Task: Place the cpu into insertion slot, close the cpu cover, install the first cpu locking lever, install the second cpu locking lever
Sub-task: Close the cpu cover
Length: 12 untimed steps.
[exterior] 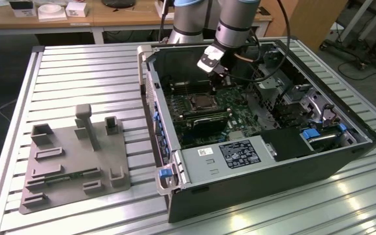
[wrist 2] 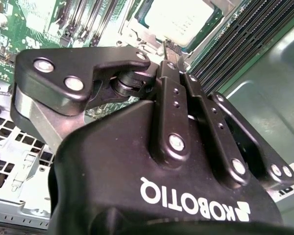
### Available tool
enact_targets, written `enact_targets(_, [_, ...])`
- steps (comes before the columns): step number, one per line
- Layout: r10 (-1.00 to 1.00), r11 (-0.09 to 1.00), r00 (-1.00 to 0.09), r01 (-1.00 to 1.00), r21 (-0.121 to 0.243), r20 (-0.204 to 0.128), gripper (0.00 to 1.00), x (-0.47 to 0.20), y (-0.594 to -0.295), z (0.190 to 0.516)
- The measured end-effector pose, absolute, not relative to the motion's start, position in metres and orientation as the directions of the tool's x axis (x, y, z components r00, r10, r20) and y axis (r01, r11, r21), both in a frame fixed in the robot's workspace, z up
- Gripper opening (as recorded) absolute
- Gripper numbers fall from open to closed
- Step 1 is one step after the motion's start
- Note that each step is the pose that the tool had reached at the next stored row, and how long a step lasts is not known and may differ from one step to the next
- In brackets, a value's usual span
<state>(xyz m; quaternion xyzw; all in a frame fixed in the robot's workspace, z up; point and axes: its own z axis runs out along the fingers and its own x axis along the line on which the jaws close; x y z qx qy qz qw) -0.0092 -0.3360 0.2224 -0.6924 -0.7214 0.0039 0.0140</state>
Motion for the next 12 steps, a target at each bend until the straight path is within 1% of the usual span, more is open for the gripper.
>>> enact_targets(12, [0.999, 0.042, -0.042, 0.999, -0.025, 0.012, 0.10, -0.0196, -0.3359, 0.2212])
